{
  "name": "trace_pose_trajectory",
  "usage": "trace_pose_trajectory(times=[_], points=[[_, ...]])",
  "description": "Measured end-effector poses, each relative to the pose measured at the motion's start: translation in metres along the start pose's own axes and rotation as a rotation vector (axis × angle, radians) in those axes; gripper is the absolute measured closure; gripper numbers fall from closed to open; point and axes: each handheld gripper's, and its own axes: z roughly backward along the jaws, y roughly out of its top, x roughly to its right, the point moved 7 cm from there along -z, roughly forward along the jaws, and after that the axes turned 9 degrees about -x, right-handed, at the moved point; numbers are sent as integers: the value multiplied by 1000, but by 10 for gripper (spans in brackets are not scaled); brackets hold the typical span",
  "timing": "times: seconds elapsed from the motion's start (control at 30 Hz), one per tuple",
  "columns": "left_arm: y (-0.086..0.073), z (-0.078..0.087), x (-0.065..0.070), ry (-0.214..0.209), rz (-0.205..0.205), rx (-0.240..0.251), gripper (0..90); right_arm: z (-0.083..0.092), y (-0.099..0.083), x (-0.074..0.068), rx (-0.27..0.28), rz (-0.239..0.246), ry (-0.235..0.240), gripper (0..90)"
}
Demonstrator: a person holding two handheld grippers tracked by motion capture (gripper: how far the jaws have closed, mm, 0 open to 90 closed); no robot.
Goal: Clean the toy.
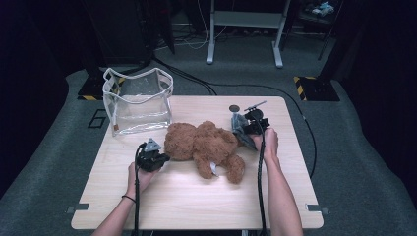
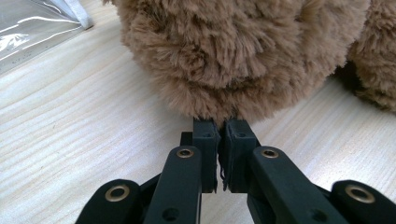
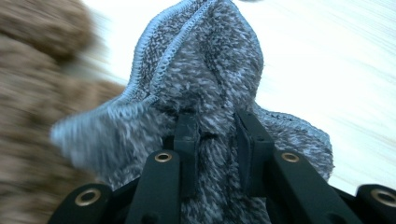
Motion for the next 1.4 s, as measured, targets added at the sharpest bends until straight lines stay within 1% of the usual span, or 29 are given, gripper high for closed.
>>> trace_pose_trajectory(times=[0.03,0.1,0.2,0.23,0.27,0.3,0.33,0.37,0.4,0.43,0.47,0.5,0.57,0.63,0.67,0.77,0.83,0.87,0.9,0.97,1.03,1.07,1.13,1.2,1.23,1.27,1.3,1.33,1.4], points=[[0,0,0,-2,6,-2,856,0,-3,4,-7,-25,-16,725],[-1,-1,0,-3,7,-3,856,3,-10,13,2,-59,-32,725],[-1,-2,0,-4,8,-5,857,13,-14,17,57,-83,0,724],[0,-2,0,0,10,-1,859,21,-15,14,91,-77,43,724],[-1,-2,0,0,6,-7,859,24,-16,10,109,-73,59,724],[0,-3,0,-2,7,-9,860,27,-16,6,118,-48,67,724],[0,-3,0,3,6,-6,861,29,-17,0,129,-28,94,725],[0,-3,0,3,7,-8,862,30,-19,-7,125,-7,112,725],[0,-4,0,1,7,-10,863,30,-21,-13,121,18,107,726],[0,-4,1,1,11,-6,863,30,-23,-19,109,43,127,726],[0,-4,1,1,11,-7,864,29,-24,-25,114,51,154,728],[0,-4,1,3,11,-7,864,28,-25,-30,107,64,159,728],[0,-4,0,4,7,-9,865,25,-28,-39,98,85,197,730],[0,-5,0,10,8,-3,866,20,-31,-44,80,100,217,731],[0,-4,-1,7,2,-14,866,18,-32,-44,71,108,231,731],[0,-5,0,0,7,-11,867,11,-34,-44,56,107,253,733],[0,-5,0,4,6,-13,869,4,-34,-45,46,92,244,734],[0,-5,-1,-1,5,-11,870,2,-35,-44,36,100,239,735],[-1,-5,-1,-2,4,-13,871,0,-35,-44,41,86,228,735],[-1,-5,-2,3,6,-13,874,-2,-35,-42,34,82,217,736],[-1,-4,-2,-1,12,-13,877,-3,-35,-39,23,93,186,736],[-2,-4,-2,-2,14,-12,879,-4,-35,-38,21,85,182,736],[-2,-4,-3,-1,13,-15,884,-4,-35,-34,15,86,143,736],[-2,-4,-2,-2,20,-14,889,-3,-36,-30,10,77,134,736],[-2,-4,-2,-5,20,-16,890,-3,-37,-26,5,84,105,736],[-2,-5,-2,-1,20,-13,892,-3,-36,-25,11,66,106,736],[-2,-5,-2,-1,19,-13,892,-3,-36,-22,10,64,102,736],[-2,-5,-2,-2,20,-13,892,-3,-38,-19,0,60,86,736],[-2,-5,-2,-2,20,-13,892,-3,-38,-13,3,39,58,736]])
